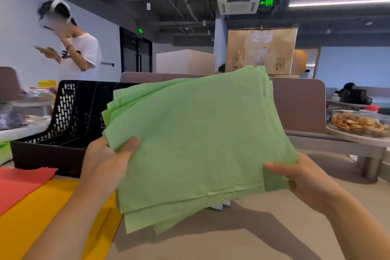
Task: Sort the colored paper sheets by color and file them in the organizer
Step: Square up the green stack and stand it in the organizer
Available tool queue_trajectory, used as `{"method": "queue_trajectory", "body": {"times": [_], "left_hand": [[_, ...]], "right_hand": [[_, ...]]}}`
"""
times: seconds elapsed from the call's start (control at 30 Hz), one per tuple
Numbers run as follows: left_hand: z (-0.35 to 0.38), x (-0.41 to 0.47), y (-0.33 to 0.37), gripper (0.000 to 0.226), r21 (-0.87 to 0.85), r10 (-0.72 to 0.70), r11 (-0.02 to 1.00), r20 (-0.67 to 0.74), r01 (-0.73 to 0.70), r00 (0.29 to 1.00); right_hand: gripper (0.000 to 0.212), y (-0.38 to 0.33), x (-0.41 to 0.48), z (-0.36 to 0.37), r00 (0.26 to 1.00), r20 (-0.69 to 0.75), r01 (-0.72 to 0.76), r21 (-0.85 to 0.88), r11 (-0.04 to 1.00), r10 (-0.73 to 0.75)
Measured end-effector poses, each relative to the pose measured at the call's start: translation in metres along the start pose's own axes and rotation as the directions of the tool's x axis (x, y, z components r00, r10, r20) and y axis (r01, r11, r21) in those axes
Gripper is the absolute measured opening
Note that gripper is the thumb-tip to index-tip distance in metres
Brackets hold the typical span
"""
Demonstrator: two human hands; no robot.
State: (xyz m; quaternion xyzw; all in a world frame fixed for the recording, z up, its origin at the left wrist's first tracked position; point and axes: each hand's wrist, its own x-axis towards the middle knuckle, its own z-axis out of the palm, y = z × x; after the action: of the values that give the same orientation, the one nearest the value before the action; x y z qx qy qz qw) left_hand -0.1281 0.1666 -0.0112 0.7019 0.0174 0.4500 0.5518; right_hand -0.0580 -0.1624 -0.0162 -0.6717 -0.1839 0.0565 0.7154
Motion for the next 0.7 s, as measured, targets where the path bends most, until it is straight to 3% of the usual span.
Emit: {"method": "queue_trajectory", "body": {"times": [0.1,0.2,0.27,0.33,0.4,0.53,0.6,0.67,0.7], "left_hand": [[-0.006,0.005,-0.002,0.024,-0.087,0.006,0.996,0.077,0.000,0.997],[-0.001,0.000,-0.014,0.029,-0.213,-0.134,0.960,0.227,0.184,0.965],[0.003,-0.004,-0.027,0.046,-0.168,-0.289,0.918,0.342,0.360,0.894],[0.005,-0.008,-0.038,0.065,-0.021,-0.396,0.895,0.427,0.446,0.813],[0.006,-0.009,-0.042,0.045,0.004,-0.402,0.900,0.398,0.436,0.825],[0.008,-0.008,-0.038,0.030,-0.144,-0.354,0.892,0.364,0.428,0.861],[0.009,-0.008,-0.034,0.028,-0.195,-0.336,0.885,0.361,0.422,0.870],[0.009,-0.007,-0.025,0.033,-0.256,-0.286,0.888,0.342,0.382,0.895],[0.008,-0.006,-0.022,0.033,-0.275,-0.247,0.898,0.329,0.343,0.911]], "right_hand": [[0.055,0.005,0.003,0.002,1.000,0.021,0.018,-0.091,0.996,-0.017],[0.046,0.012,0.006,0.004,0.995,-0.042,0.087,-0.088,0.992,-0.091],[0.057,0.018,0.007,0.007,0.990,-0.086,0.108,-0.076,0.991,-0.114],[0.046,0.021,0.008,0.008,0.988,-0.098,0.115,-0.074,0.991,-0.122],[0.035,0.020,0.008,0.008,0.990,-0.084,0.106,-0.047,0.993,-0.110],[0.040,0.031,0.004,0.004,0.998,-0.054,0.020,-0.016,1.000,-0.020],[0.053,0.038,0.004,0.004,0.996,-0.085,0.009,-0.071,0.997,-0.015],[0.076,0.036,0.007,0.002,0.988,-0.115,0.092,-0.096,0.991,-0.102],[0.074,0.031,0.009,0.001,0.982,-0.115,0.140,-0.092,0.986,-0.150]]}}
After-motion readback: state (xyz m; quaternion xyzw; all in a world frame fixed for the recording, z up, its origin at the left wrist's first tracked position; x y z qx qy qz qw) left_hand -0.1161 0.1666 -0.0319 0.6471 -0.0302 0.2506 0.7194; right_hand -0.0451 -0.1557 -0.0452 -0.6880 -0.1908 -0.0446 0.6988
